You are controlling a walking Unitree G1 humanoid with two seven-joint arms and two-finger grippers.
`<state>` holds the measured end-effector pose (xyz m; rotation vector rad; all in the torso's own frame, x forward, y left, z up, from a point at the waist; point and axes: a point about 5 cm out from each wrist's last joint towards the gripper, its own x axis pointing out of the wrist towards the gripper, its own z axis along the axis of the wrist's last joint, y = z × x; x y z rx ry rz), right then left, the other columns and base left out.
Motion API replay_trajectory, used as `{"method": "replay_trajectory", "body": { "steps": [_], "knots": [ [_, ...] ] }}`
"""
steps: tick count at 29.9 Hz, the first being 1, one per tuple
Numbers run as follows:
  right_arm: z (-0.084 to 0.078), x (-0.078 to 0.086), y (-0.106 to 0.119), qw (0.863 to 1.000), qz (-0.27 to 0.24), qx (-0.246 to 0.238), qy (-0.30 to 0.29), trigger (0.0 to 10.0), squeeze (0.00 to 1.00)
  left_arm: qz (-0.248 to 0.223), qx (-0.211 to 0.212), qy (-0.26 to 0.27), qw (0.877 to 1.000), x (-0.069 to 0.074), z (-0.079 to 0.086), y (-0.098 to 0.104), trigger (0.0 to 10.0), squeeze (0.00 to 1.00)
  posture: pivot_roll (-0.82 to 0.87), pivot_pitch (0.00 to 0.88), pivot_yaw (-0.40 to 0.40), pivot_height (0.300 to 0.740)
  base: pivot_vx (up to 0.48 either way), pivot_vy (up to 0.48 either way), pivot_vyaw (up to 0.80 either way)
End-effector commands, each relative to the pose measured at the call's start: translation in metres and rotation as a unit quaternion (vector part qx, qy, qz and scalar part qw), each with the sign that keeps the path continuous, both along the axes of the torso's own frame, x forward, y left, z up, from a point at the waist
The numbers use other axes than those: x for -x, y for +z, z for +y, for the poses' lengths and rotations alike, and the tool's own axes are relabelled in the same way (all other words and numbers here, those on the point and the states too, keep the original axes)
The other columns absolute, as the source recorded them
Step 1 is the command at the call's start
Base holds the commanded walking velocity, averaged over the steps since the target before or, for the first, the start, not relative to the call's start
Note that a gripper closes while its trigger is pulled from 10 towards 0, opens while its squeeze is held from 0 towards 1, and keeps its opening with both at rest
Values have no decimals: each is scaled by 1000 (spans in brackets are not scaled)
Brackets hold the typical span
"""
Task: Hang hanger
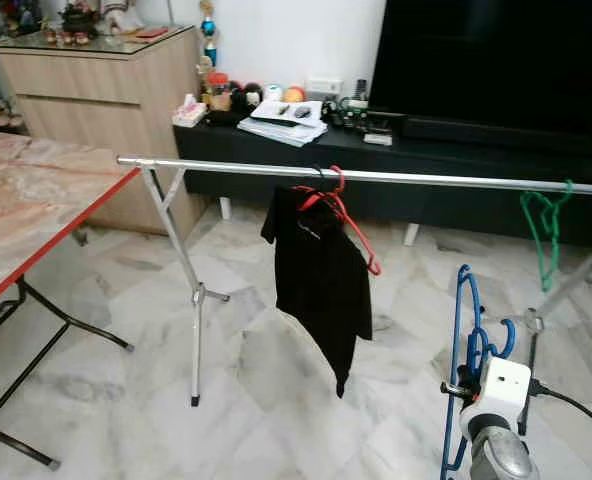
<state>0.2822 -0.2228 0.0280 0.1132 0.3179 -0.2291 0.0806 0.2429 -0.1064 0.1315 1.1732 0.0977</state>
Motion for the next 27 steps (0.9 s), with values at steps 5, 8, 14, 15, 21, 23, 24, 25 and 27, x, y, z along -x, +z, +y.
{"method": "replay_trajectory", "body": {
  "steps": [5, 8, 14, 15, 21, 23, 24, 25, 27],
  "knots": [
    [-11, 2, 1, 1000, -2, 11, -18, 10000, 0, 2, -1, -8, 1000, -6, -3, 0, 10000, 0, 76, 0, -12, 740, 263, 0, 0],
    [-11, 1, 2, 1000, -3, 13, -18, 10000, 0, 0, -1, -7, 1000, -3, 0, 0, 10000, 0, 77, 0, -14, 740, 266, 0, 0],
    [-12, -2, 3, 1000, -5, 15, -18, 10000, 0, 2, -4, -4, 1000, 10, 11, 2, 10000, 0, 80, 0, -15, 740, 268, 0, 0],
    [-12, -2, 3, 1000, -6, 15, -18, 10000, 0, 3, -5, -3, 1000, 12, 13, 2, 10000, 0, 79, 0, -15, 740, 266, 0, 0],
    [-12, -4, 5, 1000, -8, 16, -18, 10000, 0, 2, -8, 0, 1000, 12, 23, 5, 10000, 0, 80, 0, -16, 740, 269, 0, 0],
    [-12, -5, 5, 1000, -8, 17, -18, 10000, 0, 1, -7, 0, 1000, 10, 23, 6, 10000, 0, 80, 0, -14, 740, 270, 0, 0],
    [-13, -5, 5, 1000, -8, 18, -19, 10000, 0, 1, -7, -1, 1000, 9, 23, 6, 10000, 0, 80, 0, -14, 740, 270, 0, 0],
    [-13, -5, 6, 1000, -8, 18, -19, 10000, 0, 0, -7, -1, 1000, 7, 22, 6, 10000, 0, 80, 0, -14, 740, 270, 0, 0],
    [-14, -6, 6, 1000, -8, 19, -21, 10000, 0, -4, -4, -4, 1000, 1, 17, 5, 10000, 0, 79, 0, -13, 740, 270, 0, 0]
  ]
}}
